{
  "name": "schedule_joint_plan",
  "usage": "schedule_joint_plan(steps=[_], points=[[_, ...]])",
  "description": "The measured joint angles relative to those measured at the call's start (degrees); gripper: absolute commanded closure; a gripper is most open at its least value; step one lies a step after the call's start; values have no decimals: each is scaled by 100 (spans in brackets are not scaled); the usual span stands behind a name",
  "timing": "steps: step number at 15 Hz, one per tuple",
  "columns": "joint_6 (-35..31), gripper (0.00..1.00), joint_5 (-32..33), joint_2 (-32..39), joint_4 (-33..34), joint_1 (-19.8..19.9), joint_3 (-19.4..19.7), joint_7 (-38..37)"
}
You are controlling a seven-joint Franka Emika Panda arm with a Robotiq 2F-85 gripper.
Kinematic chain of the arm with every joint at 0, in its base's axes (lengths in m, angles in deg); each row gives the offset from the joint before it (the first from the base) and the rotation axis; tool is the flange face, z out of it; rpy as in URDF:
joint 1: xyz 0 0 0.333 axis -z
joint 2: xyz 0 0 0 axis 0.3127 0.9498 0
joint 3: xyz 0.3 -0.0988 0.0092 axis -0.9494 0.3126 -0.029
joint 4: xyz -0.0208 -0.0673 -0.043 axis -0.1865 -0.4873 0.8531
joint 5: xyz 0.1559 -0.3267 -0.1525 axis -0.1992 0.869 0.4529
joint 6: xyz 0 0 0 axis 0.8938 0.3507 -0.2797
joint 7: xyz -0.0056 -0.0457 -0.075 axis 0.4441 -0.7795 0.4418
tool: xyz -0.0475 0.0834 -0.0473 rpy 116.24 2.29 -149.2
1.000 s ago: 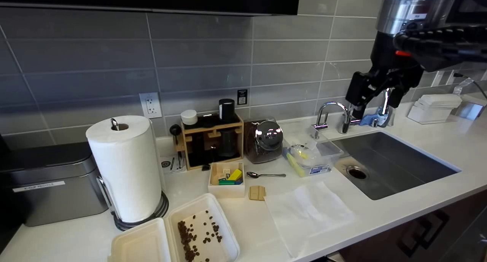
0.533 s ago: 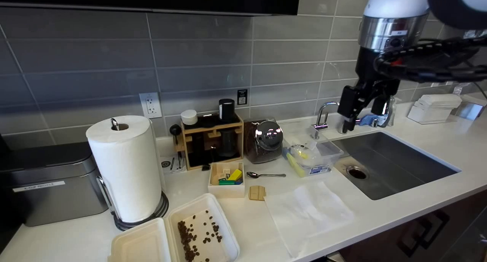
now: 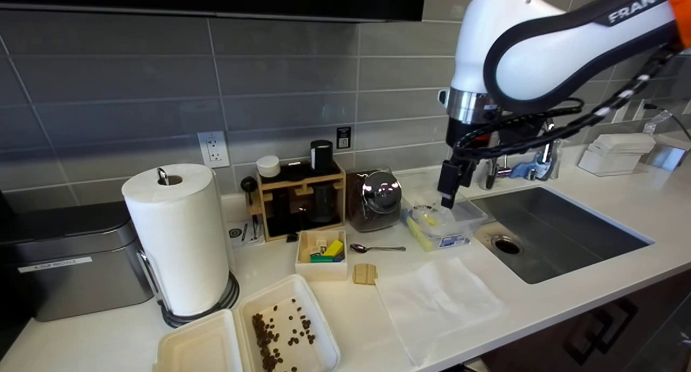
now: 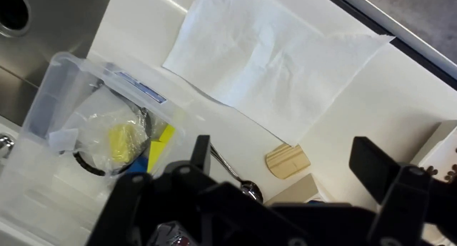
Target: Put the spoon onto the paper towel
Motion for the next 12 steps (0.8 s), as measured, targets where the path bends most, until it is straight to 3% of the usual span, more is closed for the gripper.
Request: schedule_joint_plan(steps=[11, 12], points=[[-272, 0, 5, 2415, 1412, -36, 84, 3304], [-277, 0, 1, 2529, 1486, -13, 91, 3357]])
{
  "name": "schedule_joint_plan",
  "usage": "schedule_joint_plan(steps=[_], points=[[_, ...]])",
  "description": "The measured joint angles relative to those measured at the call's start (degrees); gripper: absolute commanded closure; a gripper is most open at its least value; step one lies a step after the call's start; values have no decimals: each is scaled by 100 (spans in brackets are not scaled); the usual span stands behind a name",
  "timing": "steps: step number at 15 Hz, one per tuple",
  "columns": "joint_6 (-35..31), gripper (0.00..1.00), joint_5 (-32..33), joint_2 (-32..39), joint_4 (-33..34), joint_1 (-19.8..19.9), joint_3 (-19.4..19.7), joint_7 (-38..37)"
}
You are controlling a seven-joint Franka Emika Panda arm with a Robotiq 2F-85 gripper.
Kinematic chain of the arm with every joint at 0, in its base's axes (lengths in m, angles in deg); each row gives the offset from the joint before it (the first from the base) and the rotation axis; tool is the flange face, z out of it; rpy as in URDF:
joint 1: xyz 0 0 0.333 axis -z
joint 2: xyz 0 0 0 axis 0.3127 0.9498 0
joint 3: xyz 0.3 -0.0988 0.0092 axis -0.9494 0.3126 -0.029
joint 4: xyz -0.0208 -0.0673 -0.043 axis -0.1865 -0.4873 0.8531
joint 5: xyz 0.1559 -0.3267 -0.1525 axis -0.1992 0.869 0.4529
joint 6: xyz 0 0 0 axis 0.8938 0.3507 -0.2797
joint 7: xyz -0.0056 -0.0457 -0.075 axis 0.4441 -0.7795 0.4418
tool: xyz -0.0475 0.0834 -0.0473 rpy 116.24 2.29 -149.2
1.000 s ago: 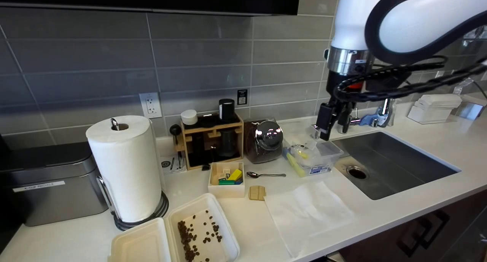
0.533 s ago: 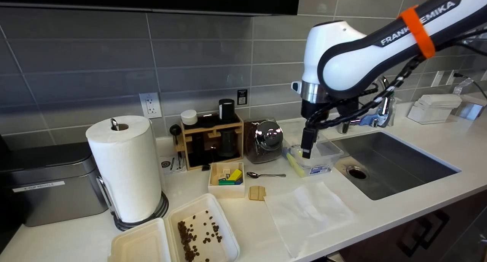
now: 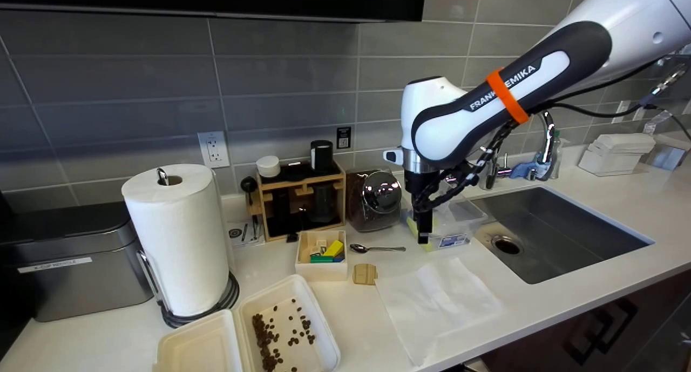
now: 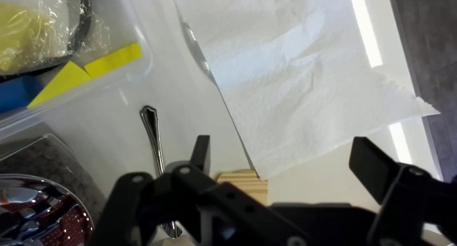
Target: Put the spoon onto the paper towel
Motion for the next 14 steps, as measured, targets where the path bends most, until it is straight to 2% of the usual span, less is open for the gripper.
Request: schedule_joint_plan(steps=[10, 14], points=[[-65, 0, 0, -13, 11, 6, -21, -23], [-741, 0, -11, 272, 9, 26, -21, 7]])
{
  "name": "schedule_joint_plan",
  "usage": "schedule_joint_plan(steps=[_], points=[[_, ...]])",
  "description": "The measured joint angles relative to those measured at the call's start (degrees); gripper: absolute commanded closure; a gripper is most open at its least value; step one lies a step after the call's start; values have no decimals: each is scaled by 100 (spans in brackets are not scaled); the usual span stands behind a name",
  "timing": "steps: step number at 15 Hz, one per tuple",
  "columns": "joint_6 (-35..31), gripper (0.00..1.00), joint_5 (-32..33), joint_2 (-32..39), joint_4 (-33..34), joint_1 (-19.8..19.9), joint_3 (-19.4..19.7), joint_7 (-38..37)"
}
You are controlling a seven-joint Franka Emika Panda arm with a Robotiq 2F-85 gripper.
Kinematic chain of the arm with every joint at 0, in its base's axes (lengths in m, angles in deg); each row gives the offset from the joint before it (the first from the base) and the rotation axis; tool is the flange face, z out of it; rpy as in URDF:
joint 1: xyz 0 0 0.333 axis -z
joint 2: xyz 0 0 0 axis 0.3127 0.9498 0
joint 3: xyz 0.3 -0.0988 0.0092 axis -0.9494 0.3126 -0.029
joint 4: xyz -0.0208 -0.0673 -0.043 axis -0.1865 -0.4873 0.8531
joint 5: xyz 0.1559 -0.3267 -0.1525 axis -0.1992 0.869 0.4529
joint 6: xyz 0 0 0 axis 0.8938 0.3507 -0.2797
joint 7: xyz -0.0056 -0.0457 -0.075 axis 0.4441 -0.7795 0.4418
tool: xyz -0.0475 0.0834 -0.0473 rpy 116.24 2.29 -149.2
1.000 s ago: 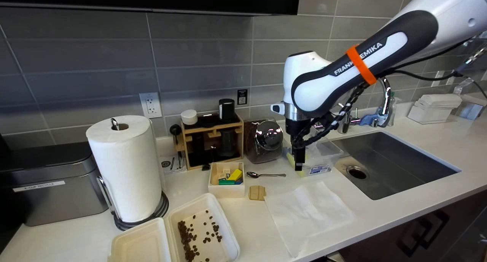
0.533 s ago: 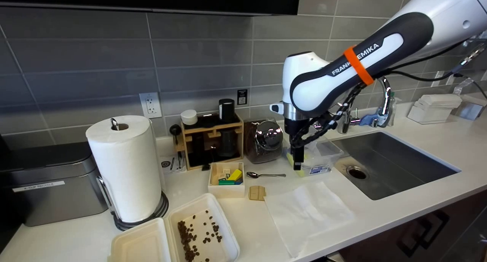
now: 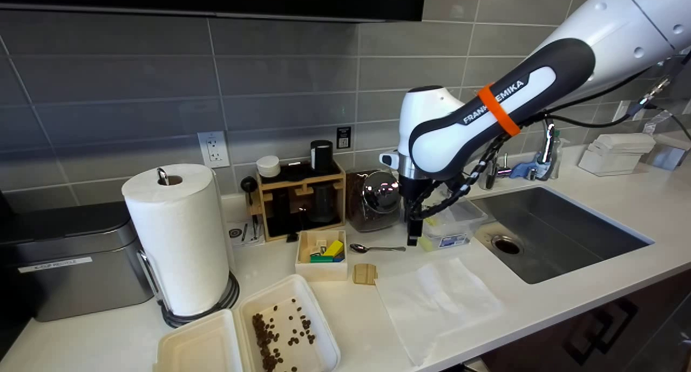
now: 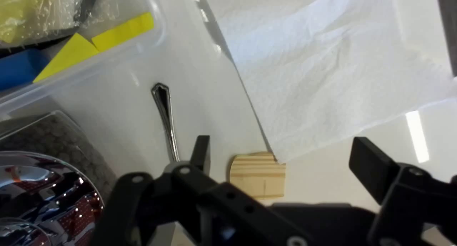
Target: Put the spoon onto the paper towel
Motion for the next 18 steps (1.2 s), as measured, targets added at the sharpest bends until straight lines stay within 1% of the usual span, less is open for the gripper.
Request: schedule_joint_plan(steps=[4, 8, 12, 16, 18], points=[[-965, 0, -6, 405, 3, 111, -38, 180], [-1510, 0, -50, 781, 55, 383, -230, 622], [-1741, 0, -134, 1167, 182, 673, -551, 1133], [-1858, 0, -142, 1497, 399, 761, -685, 1408], [-1951, 6, -142, 1611, 518, 763, -688, 1470]])
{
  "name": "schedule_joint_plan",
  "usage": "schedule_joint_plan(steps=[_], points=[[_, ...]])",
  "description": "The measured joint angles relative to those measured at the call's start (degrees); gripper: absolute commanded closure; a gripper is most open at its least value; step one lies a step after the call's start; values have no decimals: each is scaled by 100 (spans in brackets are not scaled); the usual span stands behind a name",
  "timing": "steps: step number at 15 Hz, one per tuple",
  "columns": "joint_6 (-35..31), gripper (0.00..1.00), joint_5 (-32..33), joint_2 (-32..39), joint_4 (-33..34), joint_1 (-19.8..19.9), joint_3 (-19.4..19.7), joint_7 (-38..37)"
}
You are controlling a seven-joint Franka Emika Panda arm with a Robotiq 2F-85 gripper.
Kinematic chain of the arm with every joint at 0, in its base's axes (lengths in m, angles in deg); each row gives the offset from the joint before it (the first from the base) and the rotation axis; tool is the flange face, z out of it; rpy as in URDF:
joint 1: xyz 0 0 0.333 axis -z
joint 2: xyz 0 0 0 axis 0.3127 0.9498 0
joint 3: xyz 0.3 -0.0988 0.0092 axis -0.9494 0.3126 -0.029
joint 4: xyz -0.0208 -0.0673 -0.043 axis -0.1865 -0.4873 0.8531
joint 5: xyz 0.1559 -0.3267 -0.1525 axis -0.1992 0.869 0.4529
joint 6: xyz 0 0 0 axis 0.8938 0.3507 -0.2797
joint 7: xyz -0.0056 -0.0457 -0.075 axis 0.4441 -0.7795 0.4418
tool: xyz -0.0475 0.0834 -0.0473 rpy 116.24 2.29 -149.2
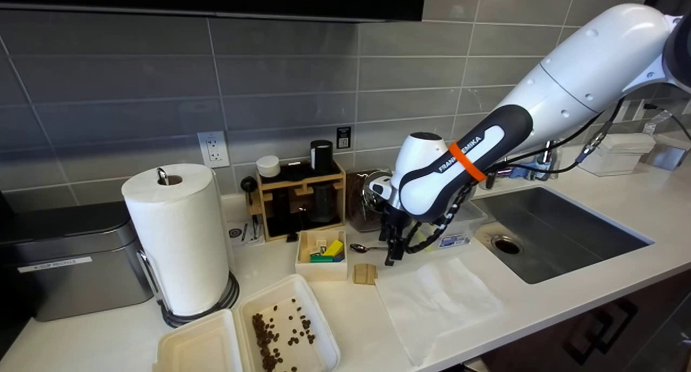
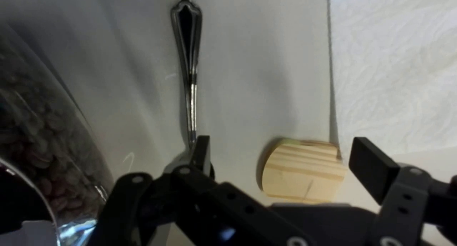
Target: Put the spoon onto the paper towel
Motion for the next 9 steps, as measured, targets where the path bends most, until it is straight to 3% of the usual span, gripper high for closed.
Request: schedule_joint_plan(steps=[3, 9], points=[[-143, 19, 8, 136, 148, 25, 1, 64], [-507, 27, 16, 369, 328, 110, 0, 239]])
